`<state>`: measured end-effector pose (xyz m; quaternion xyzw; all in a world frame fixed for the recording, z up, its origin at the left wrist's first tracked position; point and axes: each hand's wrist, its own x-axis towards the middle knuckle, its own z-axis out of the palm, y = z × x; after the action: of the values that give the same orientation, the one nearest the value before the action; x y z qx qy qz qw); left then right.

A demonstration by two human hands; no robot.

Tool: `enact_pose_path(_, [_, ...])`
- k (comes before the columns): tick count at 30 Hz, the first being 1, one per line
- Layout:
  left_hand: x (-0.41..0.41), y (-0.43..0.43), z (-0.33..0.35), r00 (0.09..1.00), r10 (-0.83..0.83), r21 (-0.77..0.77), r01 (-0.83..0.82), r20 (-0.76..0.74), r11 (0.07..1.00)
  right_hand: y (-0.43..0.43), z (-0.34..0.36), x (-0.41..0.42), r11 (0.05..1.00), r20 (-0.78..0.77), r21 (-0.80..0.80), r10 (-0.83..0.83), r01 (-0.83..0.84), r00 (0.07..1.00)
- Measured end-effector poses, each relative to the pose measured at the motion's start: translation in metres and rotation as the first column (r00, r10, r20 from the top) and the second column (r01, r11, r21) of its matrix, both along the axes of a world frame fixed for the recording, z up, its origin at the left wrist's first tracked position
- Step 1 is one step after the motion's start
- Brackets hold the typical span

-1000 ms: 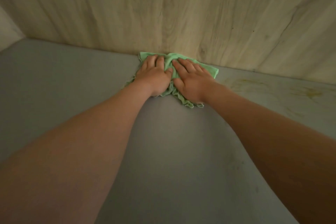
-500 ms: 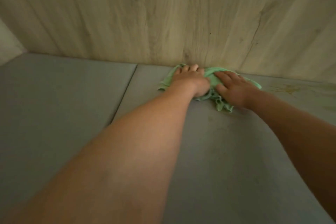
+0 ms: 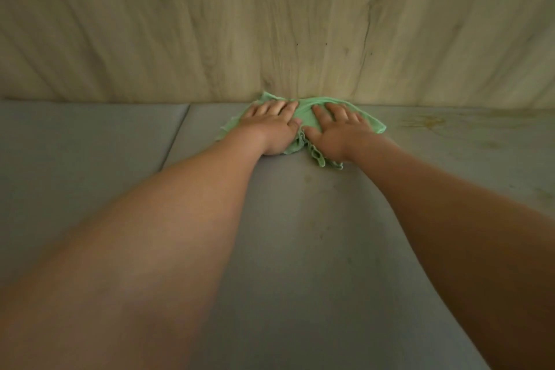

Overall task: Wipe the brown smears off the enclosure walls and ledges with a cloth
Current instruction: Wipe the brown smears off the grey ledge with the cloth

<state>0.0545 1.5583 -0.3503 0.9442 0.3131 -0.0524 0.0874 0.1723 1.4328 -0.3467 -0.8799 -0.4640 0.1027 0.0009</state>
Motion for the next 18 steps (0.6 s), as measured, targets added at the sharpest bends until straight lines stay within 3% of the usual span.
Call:
enact_pose_path(14, [-0.150,-0.161,0.006,0.998,-0.030,-0.056,0.028,-0.052,0.998,-0.174,0.004,-0.144,0.973,-0.008,0.019,0.232,-0.232,0.973])
enact_pose_path(18, [-0.191,-0.187,0.007,0.984,-0.164,-0.049,0.161,-0.072,0.986,-0.211,0.005,-0.171,0.940,0.127,0.070,0.322,-0.333,0.938])
